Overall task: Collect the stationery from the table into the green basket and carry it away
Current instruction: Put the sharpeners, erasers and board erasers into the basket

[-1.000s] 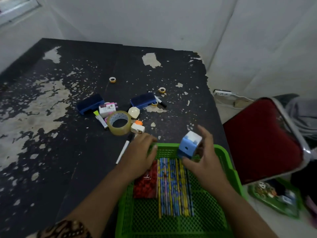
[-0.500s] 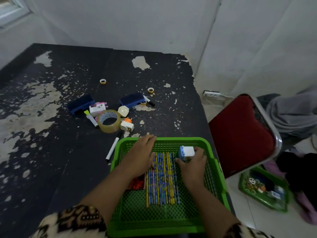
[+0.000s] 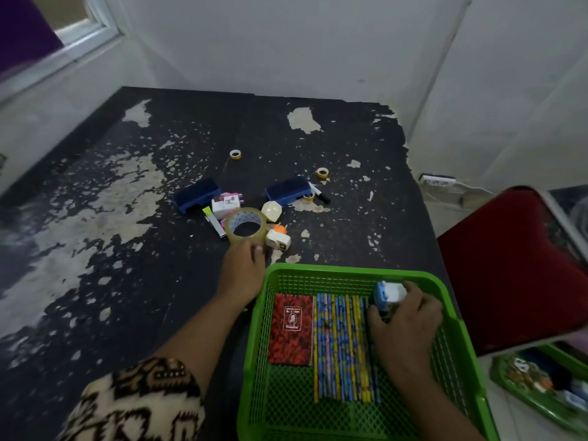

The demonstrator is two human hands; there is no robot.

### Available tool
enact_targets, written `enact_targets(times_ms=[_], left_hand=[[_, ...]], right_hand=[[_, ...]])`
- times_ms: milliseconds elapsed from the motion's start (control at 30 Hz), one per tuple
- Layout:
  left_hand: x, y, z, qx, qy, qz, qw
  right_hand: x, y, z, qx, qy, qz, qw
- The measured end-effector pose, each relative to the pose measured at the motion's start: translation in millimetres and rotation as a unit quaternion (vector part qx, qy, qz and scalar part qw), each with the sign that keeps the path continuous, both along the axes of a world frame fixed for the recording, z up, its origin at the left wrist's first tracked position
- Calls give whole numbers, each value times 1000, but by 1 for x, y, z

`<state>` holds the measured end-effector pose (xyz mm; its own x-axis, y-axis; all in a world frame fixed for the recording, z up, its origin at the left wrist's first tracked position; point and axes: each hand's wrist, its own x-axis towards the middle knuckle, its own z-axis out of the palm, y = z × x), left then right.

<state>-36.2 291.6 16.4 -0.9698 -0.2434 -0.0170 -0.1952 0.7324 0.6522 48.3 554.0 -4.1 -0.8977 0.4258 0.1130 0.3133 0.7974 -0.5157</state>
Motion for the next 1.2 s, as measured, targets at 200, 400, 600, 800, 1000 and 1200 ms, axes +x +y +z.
enact_targets(times_ms=[200, 400, 600, 800, 1000, 1200], left_hand=[[-23, -29, -17, -26, -181, 35, 982], [-13, -33, -33, -80, -205, -16, 975], [5, -41, -27, 71, -138, 25, 988], [29, -28, 29, 185, 19, 77, 980], [60, 16, 68, 263, -23, -41, 964], [92, 46, 67, 281, -61, -151, 946]], right_hand=[[-22, -27, 15, 94, 38, 155, 983], [-51, -55, 21, 94, -27, 289, 952], [-61, -58, 20, 20, -57, 300, 952], [-67, -58, 31, -58, -64, 290, 953], [-58, -75, 81, -220, -9, 303, 927], [-43, -55, 100, -329, -79, 302, 891]])
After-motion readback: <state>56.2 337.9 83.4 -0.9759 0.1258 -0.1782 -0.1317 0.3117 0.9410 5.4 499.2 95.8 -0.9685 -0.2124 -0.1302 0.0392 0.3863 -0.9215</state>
